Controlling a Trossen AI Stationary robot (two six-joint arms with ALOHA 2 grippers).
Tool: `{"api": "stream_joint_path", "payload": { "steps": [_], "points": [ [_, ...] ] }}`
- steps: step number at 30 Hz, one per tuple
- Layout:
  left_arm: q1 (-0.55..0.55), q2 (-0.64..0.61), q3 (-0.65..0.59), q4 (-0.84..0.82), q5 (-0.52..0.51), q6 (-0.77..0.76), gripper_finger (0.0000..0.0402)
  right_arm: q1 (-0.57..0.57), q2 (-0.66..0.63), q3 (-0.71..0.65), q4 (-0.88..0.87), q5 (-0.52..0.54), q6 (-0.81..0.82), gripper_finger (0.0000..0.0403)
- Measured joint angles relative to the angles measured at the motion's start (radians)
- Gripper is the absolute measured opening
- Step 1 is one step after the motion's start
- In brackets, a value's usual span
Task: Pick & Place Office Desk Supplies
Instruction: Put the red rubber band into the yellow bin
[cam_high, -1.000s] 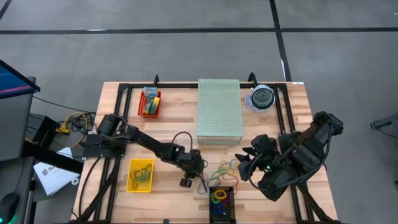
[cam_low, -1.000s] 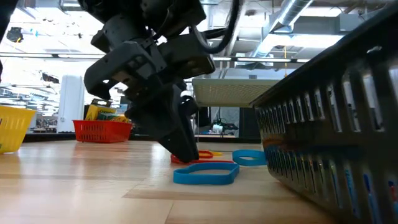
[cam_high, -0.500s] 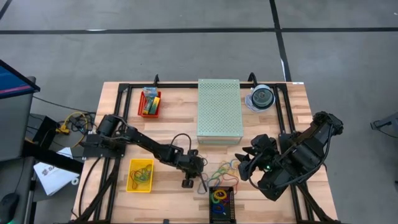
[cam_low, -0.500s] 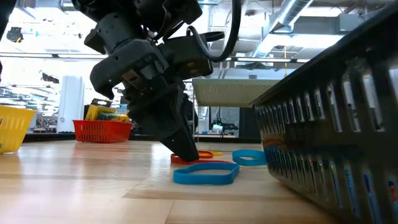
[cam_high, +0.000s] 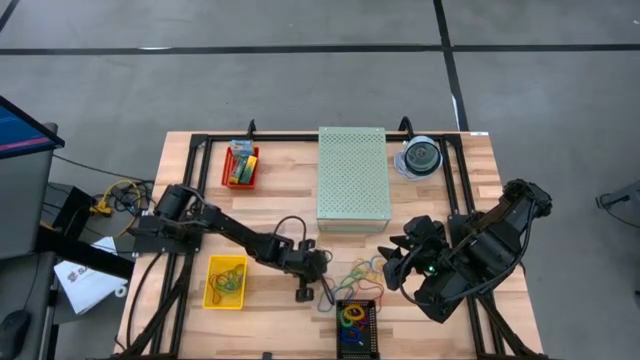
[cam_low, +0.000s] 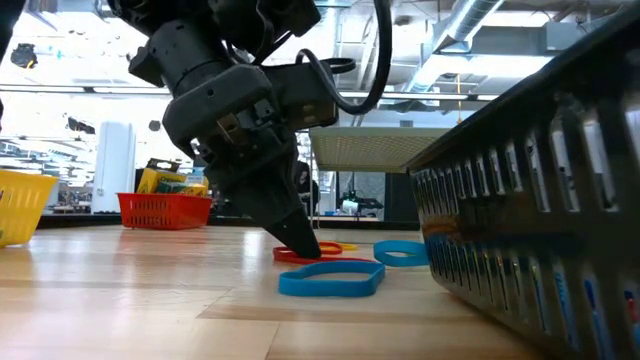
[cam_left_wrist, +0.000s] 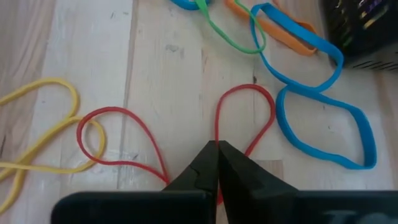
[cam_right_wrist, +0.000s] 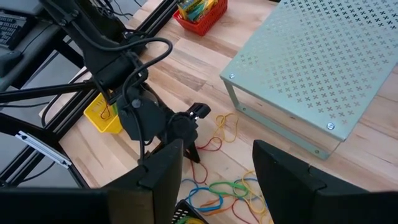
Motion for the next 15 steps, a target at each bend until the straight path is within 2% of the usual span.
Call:
{"api": "stream_joint_path", "payload": {
  "steps": [9,15],
  "points": [
    [0.007,-0.151,-0.001,0.03,0.019,-0.048,0.0,-0.001,0.0,0.0,0.011,0.005,0.002,0.0191],
    [0.0,-0.298,0.0,-0.076,0.018,-0.111,0.0,-0.001,0.0,0.0,0.012,0.005,0.0,0.0191]
  ]
}}
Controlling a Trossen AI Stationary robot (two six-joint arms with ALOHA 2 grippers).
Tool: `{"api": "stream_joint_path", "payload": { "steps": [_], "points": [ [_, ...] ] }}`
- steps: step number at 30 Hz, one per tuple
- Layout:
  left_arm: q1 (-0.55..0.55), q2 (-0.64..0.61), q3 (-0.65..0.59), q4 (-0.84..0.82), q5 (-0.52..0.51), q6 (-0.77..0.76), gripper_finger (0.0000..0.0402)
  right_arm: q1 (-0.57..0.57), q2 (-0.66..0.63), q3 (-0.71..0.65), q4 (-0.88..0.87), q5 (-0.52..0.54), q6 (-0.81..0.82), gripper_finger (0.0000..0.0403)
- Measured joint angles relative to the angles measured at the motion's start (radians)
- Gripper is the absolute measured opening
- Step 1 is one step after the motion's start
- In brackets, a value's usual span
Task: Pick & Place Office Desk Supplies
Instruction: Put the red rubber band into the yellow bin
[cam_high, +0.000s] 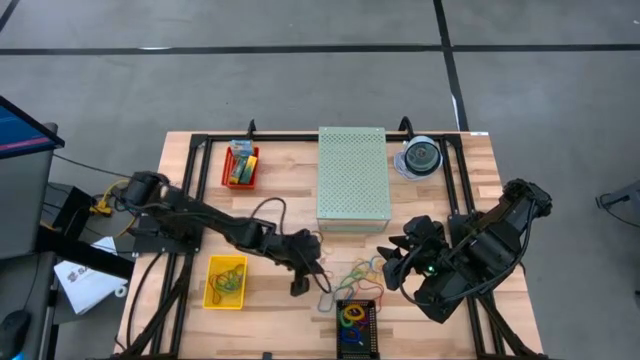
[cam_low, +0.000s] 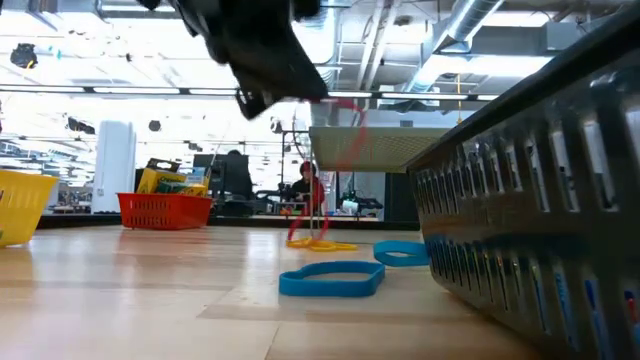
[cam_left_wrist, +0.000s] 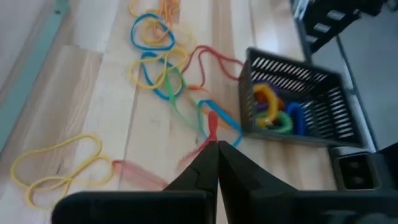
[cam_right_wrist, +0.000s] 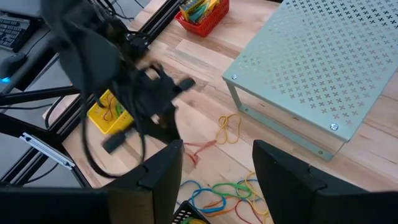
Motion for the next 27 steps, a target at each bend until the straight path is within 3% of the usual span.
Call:
{"api": "stream_joint_path", "payload": {
  "steps": [10,19,27],
  "points": [
    [-0.079,-0.251,0.0,-0.319,-0.098,-0.109,0.0,-0.008,0.0,0.0,-0.002,0.008,-0.031,0.0191],
    [-0.232,-0.465,0.001,-0.643,-0.251,-0.38,0.0,-0.015,0.0,0.0,-0.01,0.032,-0.044,0.0191],
    [-0.355,-0.565,0.001,-0.913,-0.296,-0.589,0.0,-0.022,0.0,0.0,-0.027,0.059,-0.044,0.0191]
  ]
}}
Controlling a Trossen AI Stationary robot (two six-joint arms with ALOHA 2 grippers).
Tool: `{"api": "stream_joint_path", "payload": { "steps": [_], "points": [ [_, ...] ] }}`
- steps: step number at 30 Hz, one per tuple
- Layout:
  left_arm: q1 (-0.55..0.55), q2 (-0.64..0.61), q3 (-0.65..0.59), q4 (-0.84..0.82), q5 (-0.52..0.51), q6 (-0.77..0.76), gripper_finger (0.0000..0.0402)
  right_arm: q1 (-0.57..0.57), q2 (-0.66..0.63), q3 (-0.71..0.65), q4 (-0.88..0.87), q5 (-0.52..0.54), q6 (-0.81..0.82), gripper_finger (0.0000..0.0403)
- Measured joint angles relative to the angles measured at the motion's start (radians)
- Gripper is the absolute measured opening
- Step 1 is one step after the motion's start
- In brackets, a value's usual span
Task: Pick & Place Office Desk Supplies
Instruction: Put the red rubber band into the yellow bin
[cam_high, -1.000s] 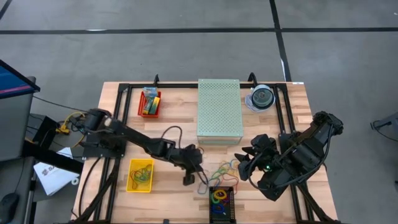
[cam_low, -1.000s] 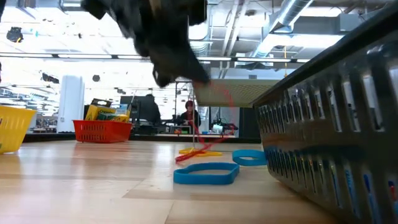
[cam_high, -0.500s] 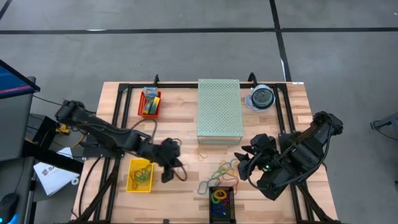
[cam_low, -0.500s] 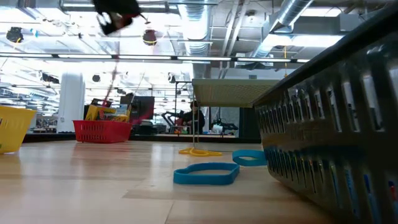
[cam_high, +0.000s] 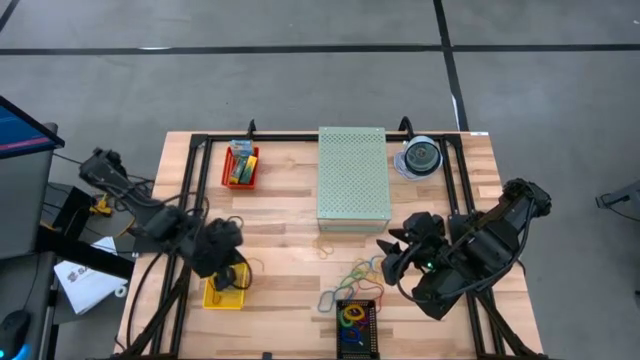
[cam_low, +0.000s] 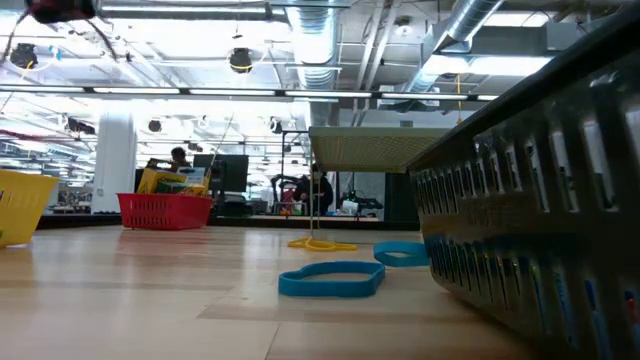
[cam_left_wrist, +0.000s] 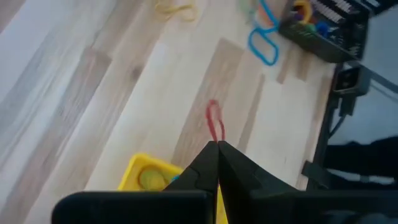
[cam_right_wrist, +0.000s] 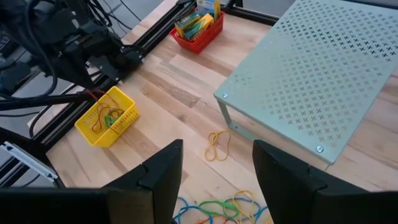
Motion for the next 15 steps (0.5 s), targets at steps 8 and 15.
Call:
{"api": "stream_joint_path", "payload": {
  "steps": [8,15],
  "points": [
    [-0.12,0.014,0.0,-0.151,-0.026,-0.328,0.0,-0.007,0.0,0.0,-0.001,0.0,0.001,0.0191],
    [-0.216,0.067,0.0,-0.255,-0.018,-0.573,0.0,-0.013,0.0,0.0,-0.005,-0.001,-0.001,0.0191]
  ]
}}
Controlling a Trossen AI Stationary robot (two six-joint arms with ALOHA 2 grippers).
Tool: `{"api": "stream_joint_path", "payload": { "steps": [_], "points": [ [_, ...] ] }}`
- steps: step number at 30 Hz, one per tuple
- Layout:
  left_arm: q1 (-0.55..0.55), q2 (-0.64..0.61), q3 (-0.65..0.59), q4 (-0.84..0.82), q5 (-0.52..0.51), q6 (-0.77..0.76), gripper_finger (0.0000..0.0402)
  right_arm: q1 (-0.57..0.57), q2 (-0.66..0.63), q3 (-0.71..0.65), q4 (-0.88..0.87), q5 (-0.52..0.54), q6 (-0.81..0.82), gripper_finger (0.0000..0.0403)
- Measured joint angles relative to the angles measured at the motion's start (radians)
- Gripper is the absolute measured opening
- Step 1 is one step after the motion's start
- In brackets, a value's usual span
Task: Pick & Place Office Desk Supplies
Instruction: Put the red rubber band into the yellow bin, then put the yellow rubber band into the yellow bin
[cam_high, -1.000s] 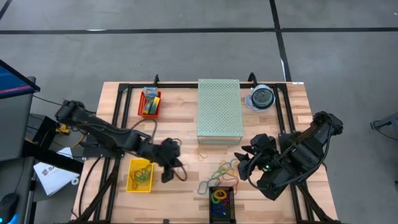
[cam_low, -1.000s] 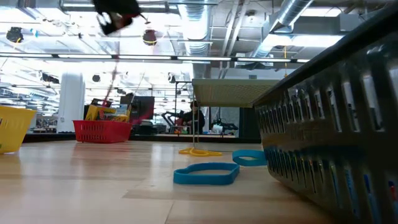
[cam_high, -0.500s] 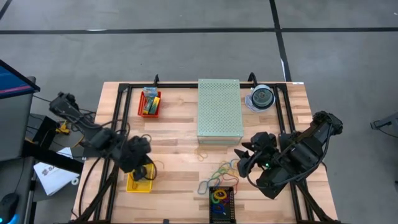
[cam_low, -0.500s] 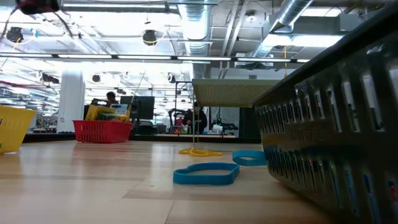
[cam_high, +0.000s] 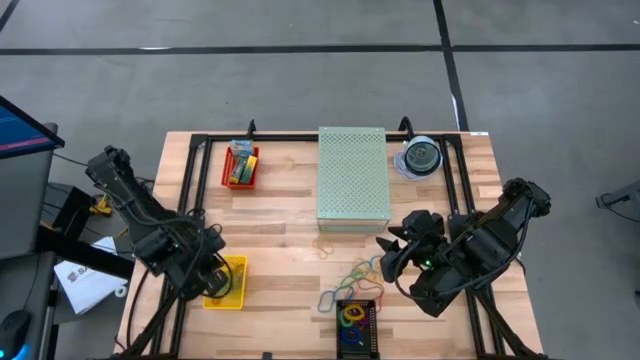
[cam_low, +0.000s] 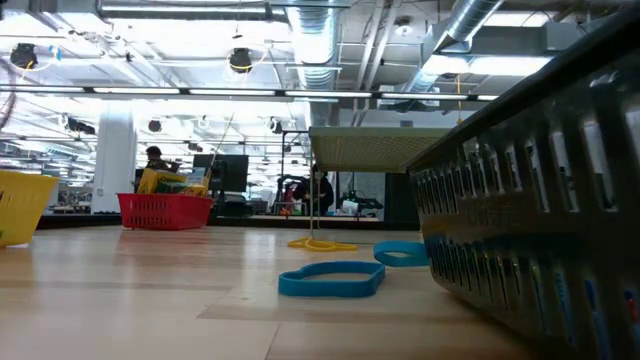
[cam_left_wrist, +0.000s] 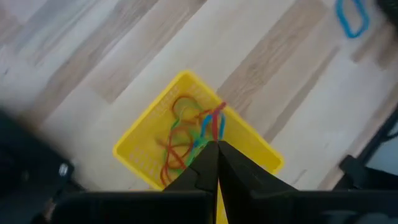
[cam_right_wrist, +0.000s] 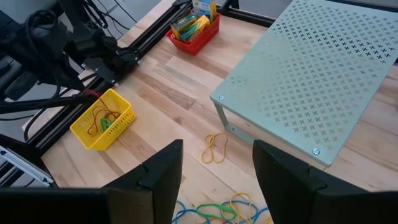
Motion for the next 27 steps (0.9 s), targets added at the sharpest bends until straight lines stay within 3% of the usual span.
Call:
{"api": "stream_joint_path", "payload": {
  "steps": [15,20,27],
  "points": [
    [-0.035,0.231,0.0,0.064,0.041,-0.172,0.0011,-0.022,0.0,0.0,0.0,0.002,-0.036,0.0191],
    [-0.035,0.245,0.0,0.083,0.142,-0.172,0.0076,-0.018,0.0,0.0,0.0,0.012,-0.034,0.0192],
    [-0.022,0.186,0.0,0.105,0.106,-0.142,0.0202,-0.026,0.0,0.0,0.0,0.034,-0.053,0.0211]
  ]
}}
